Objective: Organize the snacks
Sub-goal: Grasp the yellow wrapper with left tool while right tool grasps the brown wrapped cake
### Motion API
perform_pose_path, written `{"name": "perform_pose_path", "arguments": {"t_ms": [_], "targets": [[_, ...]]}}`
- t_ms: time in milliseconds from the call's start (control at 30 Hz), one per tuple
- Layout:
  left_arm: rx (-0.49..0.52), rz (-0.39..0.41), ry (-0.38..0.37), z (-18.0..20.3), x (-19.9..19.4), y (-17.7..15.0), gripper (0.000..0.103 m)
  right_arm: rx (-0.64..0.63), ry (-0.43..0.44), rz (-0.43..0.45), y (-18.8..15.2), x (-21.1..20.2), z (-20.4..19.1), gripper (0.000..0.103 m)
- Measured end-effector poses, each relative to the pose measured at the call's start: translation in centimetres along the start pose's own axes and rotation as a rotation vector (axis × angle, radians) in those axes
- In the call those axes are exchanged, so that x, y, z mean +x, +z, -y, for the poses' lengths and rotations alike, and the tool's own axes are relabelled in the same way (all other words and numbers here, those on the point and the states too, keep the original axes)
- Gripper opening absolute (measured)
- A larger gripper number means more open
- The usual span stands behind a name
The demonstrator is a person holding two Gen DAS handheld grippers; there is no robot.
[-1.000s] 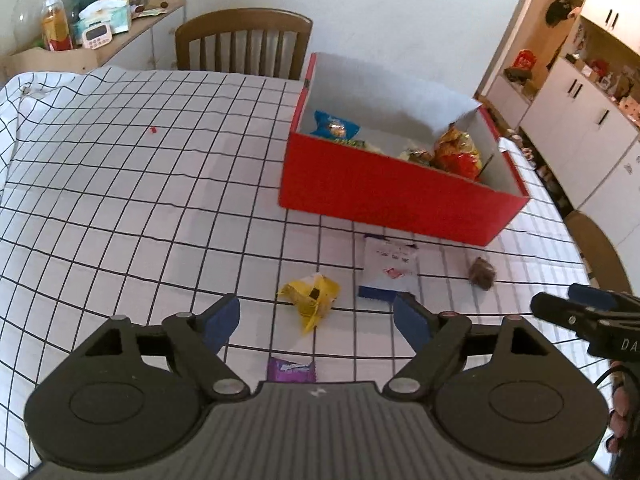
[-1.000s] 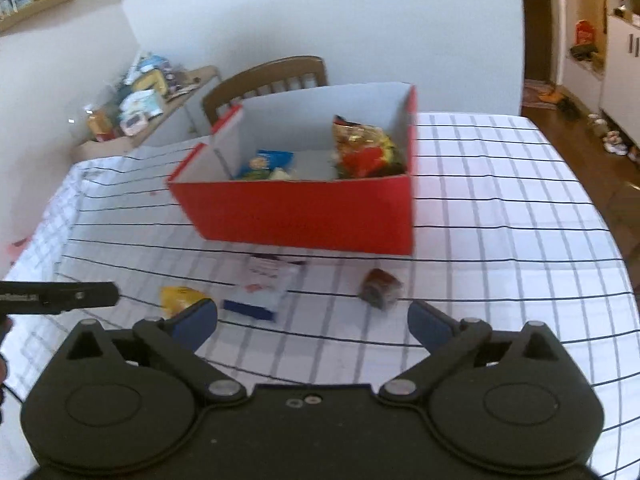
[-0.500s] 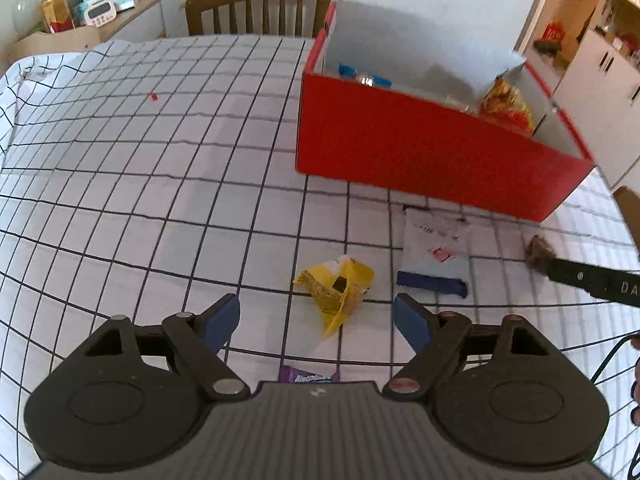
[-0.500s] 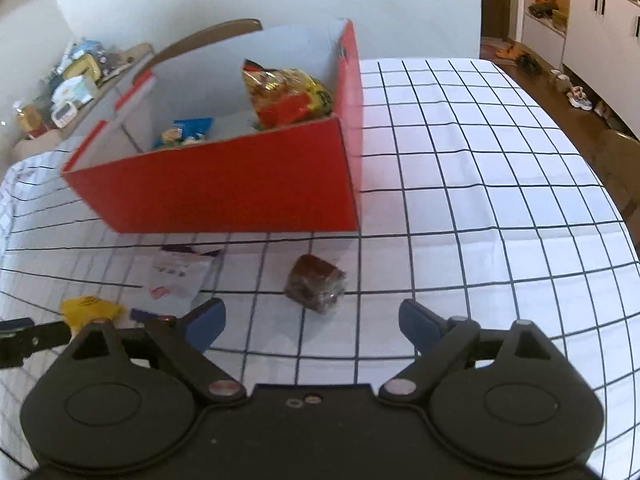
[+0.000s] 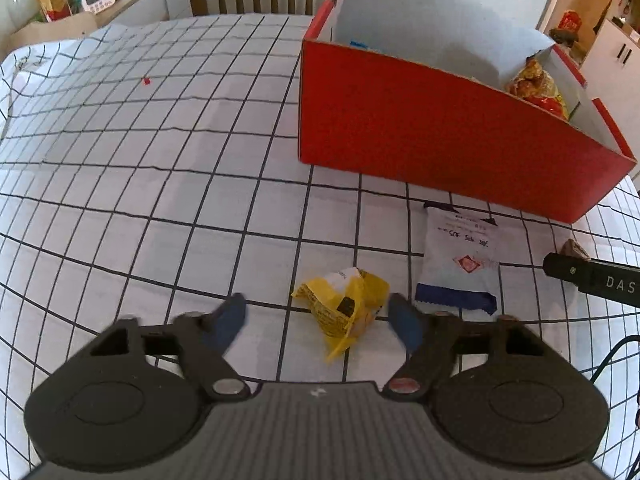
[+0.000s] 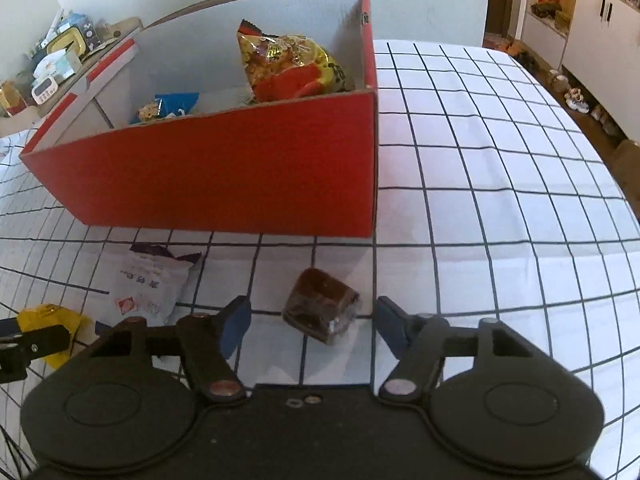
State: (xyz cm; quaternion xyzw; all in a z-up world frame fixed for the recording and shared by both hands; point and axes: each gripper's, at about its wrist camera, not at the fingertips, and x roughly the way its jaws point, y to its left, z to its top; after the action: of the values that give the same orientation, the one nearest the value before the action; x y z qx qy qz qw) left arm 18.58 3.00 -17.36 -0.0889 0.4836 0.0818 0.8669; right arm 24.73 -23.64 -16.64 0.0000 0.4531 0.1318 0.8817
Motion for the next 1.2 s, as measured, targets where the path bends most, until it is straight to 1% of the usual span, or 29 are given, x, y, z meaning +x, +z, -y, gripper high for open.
{"name": "perform_pose_path", "arguments": {"t_ms": [67,100,133,200,267,333,467,600,700,800,867,1100,1200], "targets": [[-0.006,-0.004,-0.012,-0.1,0.0,0.0,0.064,-0.003,-0.012,0.003,0.1,0.0,-0.1,0.053],[-0.004,-0.002,-0.02,-0.1,-0.1,0.0,0.062,-0.003,-0.024,0.003,0.1,0.0,-0.2,0.05],[0.002,-0.004,-0.031,0.0,-0.2,0.0,0.056,-0.004,-0.035,0.002,0.1,0.0,-0.3,0.046],[0.008,-0.006,-0.046,0.1,-0.3,-0.1,0.052,-0.005,-0.046,0.002,-0.1,-0.1,-0.4,0.042],[0.009,-0.005,-0.056,0.2,-0.5,-0.2,0.04,-0.002,-0.05,0.001,-0.1,-0.2,-0.4,0.041],[0.008,-0.008,-0.068,0.2,-0.5,-0.1,0.035,0.004,-0.045,-0.001,-0.2,-0.2,-0.3,0.041],[0.012,-0.006,-0.079,0.0,-0.7,-0.2,0.029,0.01,-0.03,-0.003,-0.5,-0.8,-0.3,0.041],[-0.006,-0.01,-0.099,-0.3,-1.4,-0.3,0.027,0.006,-0.004,0.003,-0.9,-2.1,-0.4,0.04],[0.005,-0.011,-0.085,-0.2,-2.2,-0.5,0.027,-0.007,0.009,0.01,-1.1,-3.5,-0.5,0.04],[0.003,-0.015,-0.088,-0.4,-3.1,-0.7,0.027,-0.007,0.031,0.017,-1.3,-4.9,-0.6,0.04],[0.016,-0.005,-0.082,-0.3,-3.9,-0.8,0.027,-0.01,0.046,0.025,-1.4,-5.8,-0.7,0.04],[0.049,0.048,-0.098,-0.1,-7.6,-0.7,0.026,-0.016,0.109,0.052,-1.3,-8.9,-1.6,0.04],[0.076,0.063,-0.109,0.0,-8.5,-0.5,0.026,-0.029,0.119,0.072,-1.2,-9.9,-2.0,0.04]]}}
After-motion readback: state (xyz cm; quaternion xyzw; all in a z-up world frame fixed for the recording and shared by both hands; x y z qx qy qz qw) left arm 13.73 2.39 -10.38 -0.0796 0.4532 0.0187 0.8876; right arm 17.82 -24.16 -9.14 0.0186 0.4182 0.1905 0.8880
